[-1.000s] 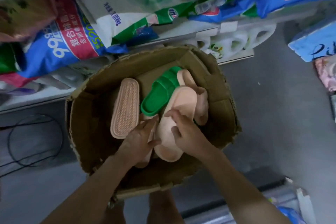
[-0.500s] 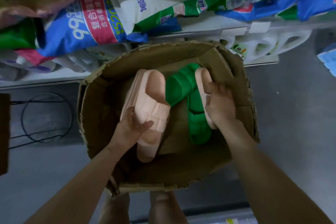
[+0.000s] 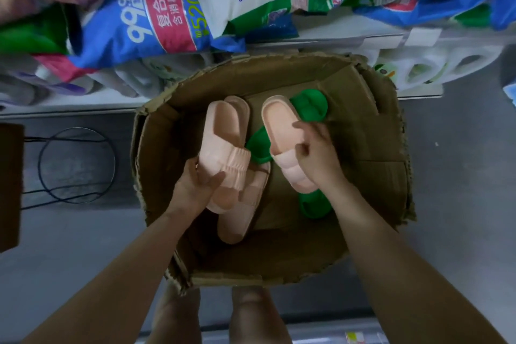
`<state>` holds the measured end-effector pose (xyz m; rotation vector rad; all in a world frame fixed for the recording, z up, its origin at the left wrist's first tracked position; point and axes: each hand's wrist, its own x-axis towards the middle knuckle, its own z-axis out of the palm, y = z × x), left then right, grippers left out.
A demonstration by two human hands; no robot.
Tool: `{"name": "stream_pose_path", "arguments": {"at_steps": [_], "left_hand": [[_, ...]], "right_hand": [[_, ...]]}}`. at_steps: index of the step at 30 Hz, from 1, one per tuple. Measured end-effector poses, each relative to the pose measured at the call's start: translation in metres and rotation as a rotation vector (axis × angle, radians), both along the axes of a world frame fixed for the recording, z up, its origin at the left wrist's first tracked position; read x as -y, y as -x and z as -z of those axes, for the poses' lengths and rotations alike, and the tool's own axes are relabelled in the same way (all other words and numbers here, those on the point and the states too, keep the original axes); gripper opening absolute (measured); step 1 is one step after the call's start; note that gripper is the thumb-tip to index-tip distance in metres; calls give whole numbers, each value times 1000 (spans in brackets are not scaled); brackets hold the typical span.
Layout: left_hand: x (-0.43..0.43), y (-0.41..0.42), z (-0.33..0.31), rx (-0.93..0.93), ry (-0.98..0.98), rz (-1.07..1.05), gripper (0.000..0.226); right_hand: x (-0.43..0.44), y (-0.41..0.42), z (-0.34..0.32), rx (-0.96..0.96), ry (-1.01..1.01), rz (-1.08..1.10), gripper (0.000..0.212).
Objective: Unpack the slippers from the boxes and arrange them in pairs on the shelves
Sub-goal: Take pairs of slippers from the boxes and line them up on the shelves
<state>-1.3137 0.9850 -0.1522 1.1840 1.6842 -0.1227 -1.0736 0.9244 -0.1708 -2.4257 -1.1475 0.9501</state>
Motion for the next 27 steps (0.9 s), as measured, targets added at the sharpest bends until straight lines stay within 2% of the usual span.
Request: {"name": "stream_pose_path", "arguments": {"at_steps": [2, 4, 7, 10, 12, 15, 20, 27], "left_hand": [[-2, -2, 5, -8, 1, 0, 72], [-1, -1, 10, 36, -29, 10, 66], [2, -1, 12, 97, -44, 35, 67], [4, -5, 8, 103, -36, 52, 71], [5, -6, 2, 77, -12, 68, 73], [8, -1, -9, 149, 6, -25, 72], [14, 13, -53, 277, -64, -150, 67], [33, 69, -134, 465, -222, -158, 62]], "right_hand": [[5, -11, 8, 56, 91, -21, 49], [9, -23, 16, 67, 287, -64, 71], [14, -26, 22, -143, 448, 34, 86], [18, -18, 20, -339, 377, 115, 80], [16, -12, 13, -363, 297, 131, 72], [11, -1, -9, -418, 205, 186, 64], [20, 14, -73, -533, 109, 274, 57], [34, 49, -167, -628, -49, 207, 57]]}}
